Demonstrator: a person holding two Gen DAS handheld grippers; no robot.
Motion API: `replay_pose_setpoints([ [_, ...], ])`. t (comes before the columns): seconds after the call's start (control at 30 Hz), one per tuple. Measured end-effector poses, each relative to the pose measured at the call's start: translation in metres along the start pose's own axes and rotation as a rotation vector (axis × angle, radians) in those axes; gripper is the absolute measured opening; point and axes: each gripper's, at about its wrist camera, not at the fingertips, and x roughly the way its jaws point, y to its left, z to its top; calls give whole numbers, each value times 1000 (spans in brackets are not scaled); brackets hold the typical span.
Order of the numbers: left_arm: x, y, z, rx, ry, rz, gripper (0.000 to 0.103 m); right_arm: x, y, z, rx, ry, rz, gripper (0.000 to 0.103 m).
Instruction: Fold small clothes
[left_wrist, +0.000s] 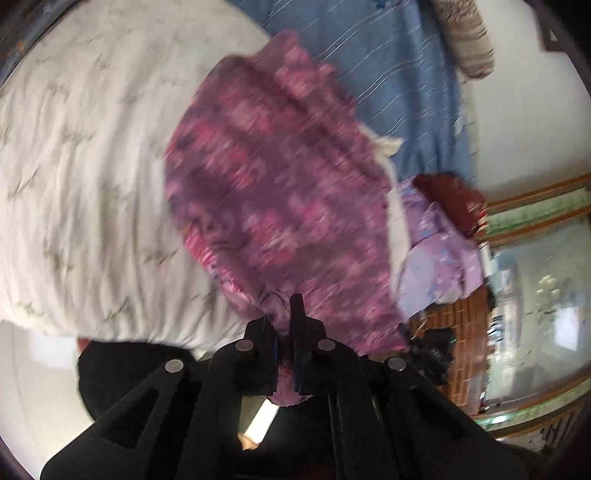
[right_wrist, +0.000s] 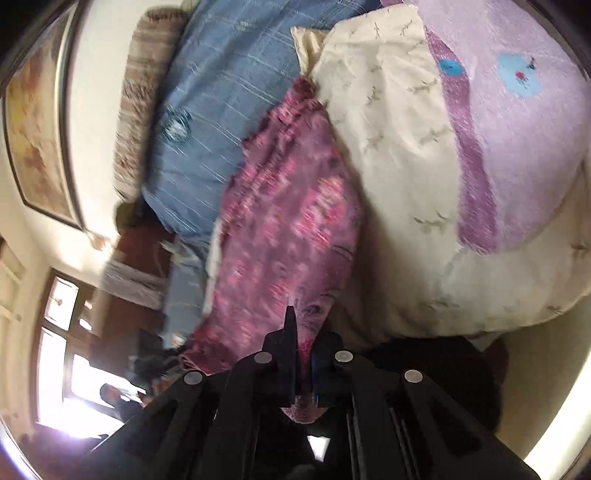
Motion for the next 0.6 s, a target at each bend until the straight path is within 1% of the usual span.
replay_pose_setpoints([
  [0.1, 3, -9, 34, -29, -24, -25, 3, 8, 6, 21, 60, -44, 117, 4],
  [0.17, 11, -15, 61, -45, -32, -13, 3, 18, 14, 42, 66, -52, 162, 4],
  [0.27, 28, -29, 106, -55, -47, -1, 3, 43, 29, 84, 72, -61, 217, 4],
  [0.33, 35, -41, 147, -50, -71, 20, 3, 65, 46, 123, 61, -69, 247, 4],
  [0.37, 37, -51, 175, -44, -88, 24, 3, 71, 55, 141, 48, -76, 254, 4],
  [0.4, 37, -58, 195, -43, -107, 20, 3, 79, 68, 168, 26, -95, 265, 4],
  [0.43, 38, -69, 223, -54, -147, 27, 3, 89, 83, 198, 5, -127, 278, 4],
  [0.47, 38, -77, 246, -65, -190, 60, 5, 95, 94, 221, -9, -156, 272, 8],
  [0.5, 41, -87, 274, -59, -245, 154, 11, 104, 107, 250, -47, -190, 214, 12],
  [0.53, 46, -91, 293, -53, -255, 245, 16, 114, 118, 275, -94, -227, 64, 28],
  [0.57, 51, -89, 308, -79, -239, 329, 24, 119, 123, 288, -112, -257, -70, 32],
  [0.6, 53, -85, 317, -118, -221, 363, 24, 123, 128, 299, -131, -278, -190, 32],
])
